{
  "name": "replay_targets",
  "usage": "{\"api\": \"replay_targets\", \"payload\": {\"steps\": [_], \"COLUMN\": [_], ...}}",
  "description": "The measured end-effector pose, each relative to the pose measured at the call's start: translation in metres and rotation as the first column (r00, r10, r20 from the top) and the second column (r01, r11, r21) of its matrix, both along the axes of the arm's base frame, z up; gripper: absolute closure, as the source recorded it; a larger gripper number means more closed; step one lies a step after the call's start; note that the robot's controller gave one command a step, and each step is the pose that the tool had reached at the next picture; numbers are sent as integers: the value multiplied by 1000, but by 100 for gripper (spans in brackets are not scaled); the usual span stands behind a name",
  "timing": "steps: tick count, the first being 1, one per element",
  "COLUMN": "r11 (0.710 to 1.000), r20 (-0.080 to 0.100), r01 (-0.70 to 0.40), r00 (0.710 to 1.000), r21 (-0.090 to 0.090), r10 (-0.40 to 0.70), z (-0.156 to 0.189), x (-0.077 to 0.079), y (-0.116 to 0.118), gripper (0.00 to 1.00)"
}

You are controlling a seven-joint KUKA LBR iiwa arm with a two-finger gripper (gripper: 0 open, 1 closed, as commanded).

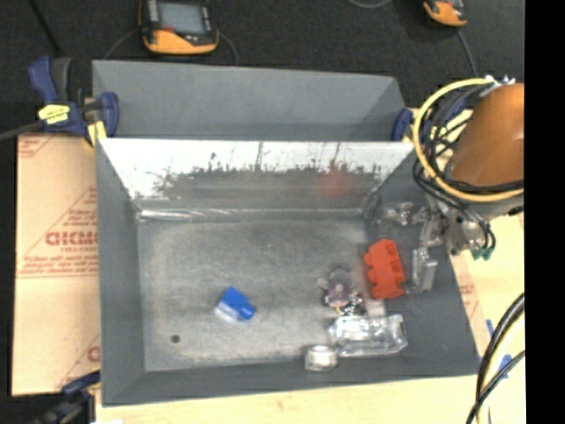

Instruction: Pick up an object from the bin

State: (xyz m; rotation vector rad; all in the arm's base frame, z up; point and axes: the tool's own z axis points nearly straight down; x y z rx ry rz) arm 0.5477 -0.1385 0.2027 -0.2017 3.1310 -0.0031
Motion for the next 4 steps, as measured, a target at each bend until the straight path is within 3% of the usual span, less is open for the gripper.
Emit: {"api": "replay_targets", "payload": {"steps": [1,2,3,4], "r11": [1000,899,899,873], "r20": [9,32,21,3], "r01": [-25,-438,-439,-487], "r00": [1000,898,898,873], "r21": [0,-20,-13,-5], "r10": [25,439,439,487], "z": [-118,-120,-126,8], "x": [5,-16,-20,-58], "y": [36,48,48,61], "gripper": [0,0,100,100]}}
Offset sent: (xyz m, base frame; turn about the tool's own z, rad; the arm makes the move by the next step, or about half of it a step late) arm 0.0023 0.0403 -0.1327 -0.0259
